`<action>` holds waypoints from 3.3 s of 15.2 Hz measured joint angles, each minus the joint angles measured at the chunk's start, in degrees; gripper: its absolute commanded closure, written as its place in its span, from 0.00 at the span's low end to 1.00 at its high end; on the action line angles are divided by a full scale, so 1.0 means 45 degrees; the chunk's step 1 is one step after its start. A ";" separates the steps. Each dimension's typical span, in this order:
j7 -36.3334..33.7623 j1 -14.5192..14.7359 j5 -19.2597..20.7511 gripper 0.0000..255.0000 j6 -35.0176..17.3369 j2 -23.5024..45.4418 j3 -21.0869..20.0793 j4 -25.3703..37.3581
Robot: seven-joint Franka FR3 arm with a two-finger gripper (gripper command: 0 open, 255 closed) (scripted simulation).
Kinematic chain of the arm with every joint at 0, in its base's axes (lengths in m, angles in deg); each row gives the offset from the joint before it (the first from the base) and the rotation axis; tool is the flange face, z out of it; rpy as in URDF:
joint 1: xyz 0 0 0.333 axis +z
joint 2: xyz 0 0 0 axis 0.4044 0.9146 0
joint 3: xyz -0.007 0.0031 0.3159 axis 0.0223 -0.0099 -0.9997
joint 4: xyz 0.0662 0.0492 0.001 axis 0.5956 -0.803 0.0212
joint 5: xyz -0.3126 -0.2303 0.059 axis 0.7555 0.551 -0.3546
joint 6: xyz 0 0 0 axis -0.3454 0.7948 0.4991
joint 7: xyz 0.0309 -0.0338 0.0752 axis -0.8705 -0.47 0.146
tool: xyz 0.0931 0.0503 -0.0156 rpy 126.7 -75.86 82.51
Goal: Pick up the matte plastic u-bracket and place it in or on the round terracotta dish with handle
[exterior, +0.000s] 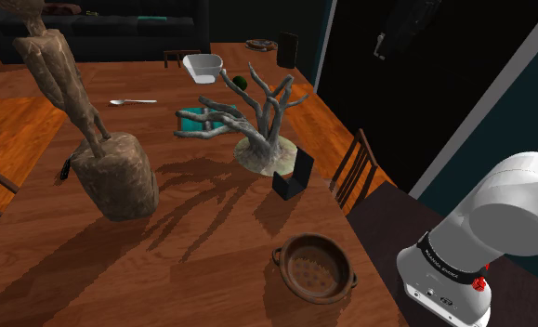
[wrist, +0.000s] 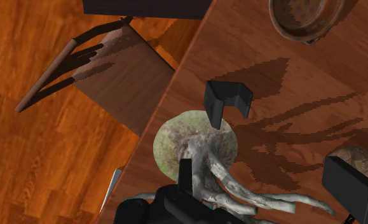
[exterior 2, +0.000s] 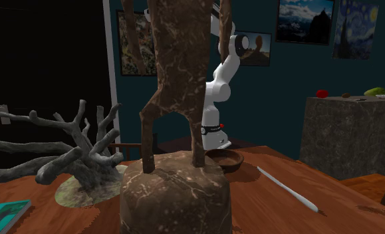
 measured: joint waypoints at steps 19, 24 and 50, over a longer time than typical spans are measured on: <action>-0.3482 0.0197 -0.1002 0.00 -0.6306 0.2643 -0.3384 -0.4386; -0.4692 0.0077 -0.0984 0.00 -0.8442 0.4556 -0.4467 -0.4887; -0.8432 -0.0997 0.1876 1.00 -1.3098 1.0183 -0.6272 -0.4652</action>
